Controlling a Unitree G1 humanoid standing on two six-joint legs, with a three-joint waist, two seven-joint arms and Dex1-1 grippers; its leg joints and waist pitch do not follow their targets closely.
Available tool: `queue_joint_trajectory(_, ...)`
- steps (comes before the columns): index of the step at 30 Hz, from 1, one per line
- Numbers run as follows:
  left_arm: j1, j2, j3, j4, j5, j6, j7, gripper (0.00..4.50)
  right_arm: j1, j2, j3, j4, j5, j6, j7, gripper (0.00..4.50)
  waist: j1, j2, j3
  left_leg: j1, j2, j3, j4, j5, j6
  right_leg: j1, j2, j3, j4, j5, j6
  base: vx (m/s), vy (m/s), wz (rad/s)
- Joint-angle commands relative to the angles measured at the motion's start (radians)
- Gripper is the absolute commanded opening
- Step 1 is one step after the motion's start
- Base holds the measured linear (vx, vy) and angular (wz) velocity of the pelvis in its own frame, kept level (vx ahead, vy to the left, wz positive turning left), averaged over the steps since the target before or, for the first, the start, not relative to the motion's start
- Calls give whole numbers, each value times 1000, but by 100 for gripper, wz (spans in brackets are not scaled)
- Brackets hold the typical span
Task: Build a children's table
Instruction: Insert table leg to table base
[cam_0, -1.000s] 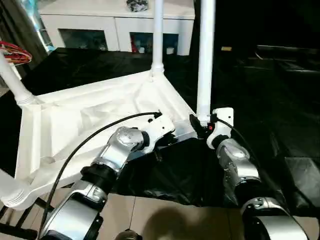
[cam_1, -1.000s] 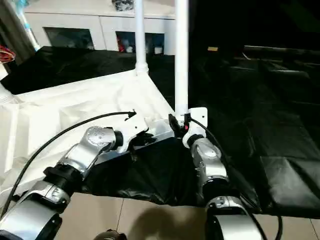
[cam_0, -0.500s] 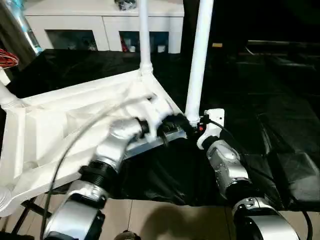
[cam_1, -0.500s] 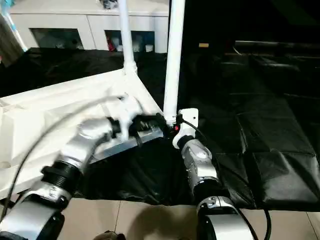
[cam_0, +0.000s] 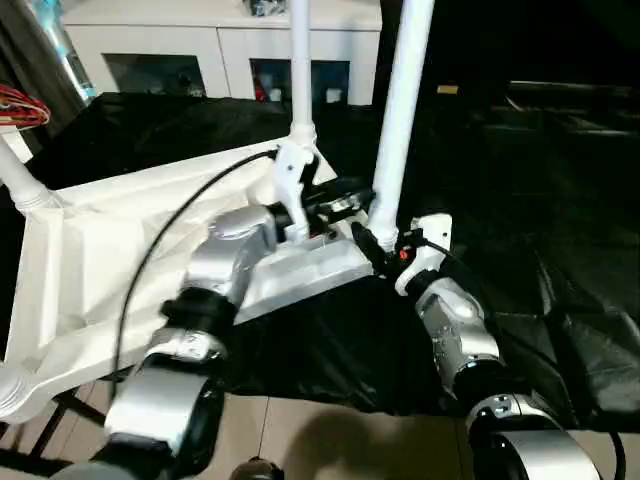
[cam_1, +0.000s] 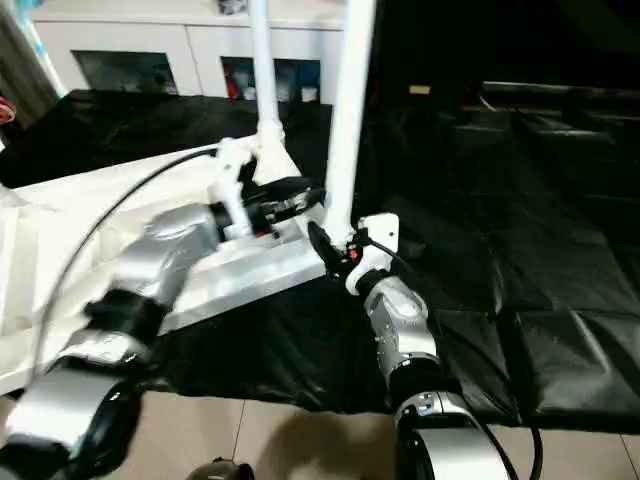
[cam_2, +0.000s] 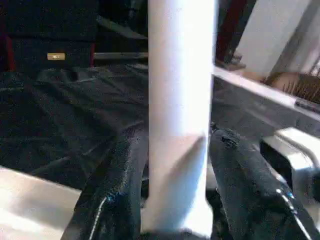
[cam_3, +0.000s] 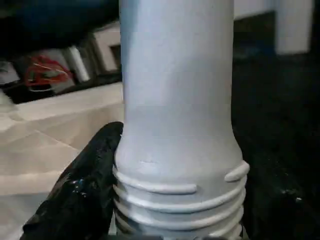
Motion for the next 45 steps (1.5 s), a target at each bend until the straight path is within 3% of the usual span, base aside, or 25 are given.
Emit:
queue_joint_trajectory(1,-32,-7,18,31,-15,14,29,255,-16,-6,5,-34,5,-18,18,277,4,-4,-78,17,44,-12,-56,-198,90,58,-62,36,-54,-108,-263,0,0,0)
queue_joint_trajectory(6,-71,-48,59,37,-108,53,-33,274,-10,-9,16,-47,-10,-28,42,277,9,-5,-78,15,44,-11,-54,-194,97,60,-64,34,-53,-106,-279,0,0,0)
queue_joint_trajectory(7,-74,-53,62,31,-123,65,-54,274,-10,-10,16,-45,-11,-31,47,277,9,3,-77,15,44,-11,-54,-204,96,58,-62,34,-55,-109,-281,0,0,0)
queue_joint_trajectory(8,-75,-54,59,29,-124,65,-65,275,-11,-11,15,-44,-11,-32,50,277,10,-1,-77,14,44,-11,-54,-205,98,60,-63,34,-54,-106,-284,0,0,0)
queue_joint_trajectory(9,-75,-53,56,29,-119,61,-69,275,-11,-11,15,-43,-10,-32,51,277,10,1,-77,14,44,-12,-54,-207,102,59,-62,33,-55,-108,-283,0,0,0)
queue_joint_trajectory(10,-79,-53,54,37,-111,55,-68,246,-9,-12,16,-46,-8,-32,52,277,10,3,-77,14,45,-12,-54,-208,101,60,-62,33,-55,-108,-282,0,0,0)
queue_joint_trajectory(16,-87,-55,60,57,-110,43,-78,217,-5,-16,18,-61,0,-28,61,277,10,1,-77,15,46,-13,-55,-207,103,60,-62,33,-55,-112,-280,0,0,0)
queue_joint_trajectory(23,-55,-55,-17,36,-50,-7,-112,205,-2,-24,34,-66,-6,-21,95,277,14,-1,-76,14,47,-12,-54,-201,114,59,-63,34,-56,-113,-276,0,0,0)
queue_joint_trajectory(29,-56,-56,-8,37,-49,-15,-104,200,-1,-27,44,-71,-17,-24,100,277,16,0,-77,14,47,-13,-54,-203,104,59,-64,34,-55,-121,-274,0,0,0)
queue_joint_trajectory(31,-59,-50,0,36,-49,-22,-99,200,2,-33,47,-87,-19,-19,109,347,16,-3,-77,14,47,-13,-54,-199,105,60,-63,34,-54,-115,-274,0,0,0)
queue_joint_trajectory(40,-58,-36,29,10,-86,6,-103,193,15,-62,48,-135,-3,5,156,396,20,-5,-77,14,47,-12,-52,-190,114,58,-63,34,-54,-130,-271,0,0,0)
queue_joint_trajectory(41,-58,-33,32,8,-88,8,-104,193,16,-68,48,-141,-3,6,158,421,21,-6,-77,14,47,-12,-51,-188,113,57,-63,34,-55,-130,-270,0,0,0)
queue_joint_trajectory(45,-55,-23,44,8,-92,4,-97,193,20,-94,45,-172,2,17,161,445,26,-9,-79,13,46,-12,-49,-170,117,58,-63,35,-52,-113,-263,0,0,0)
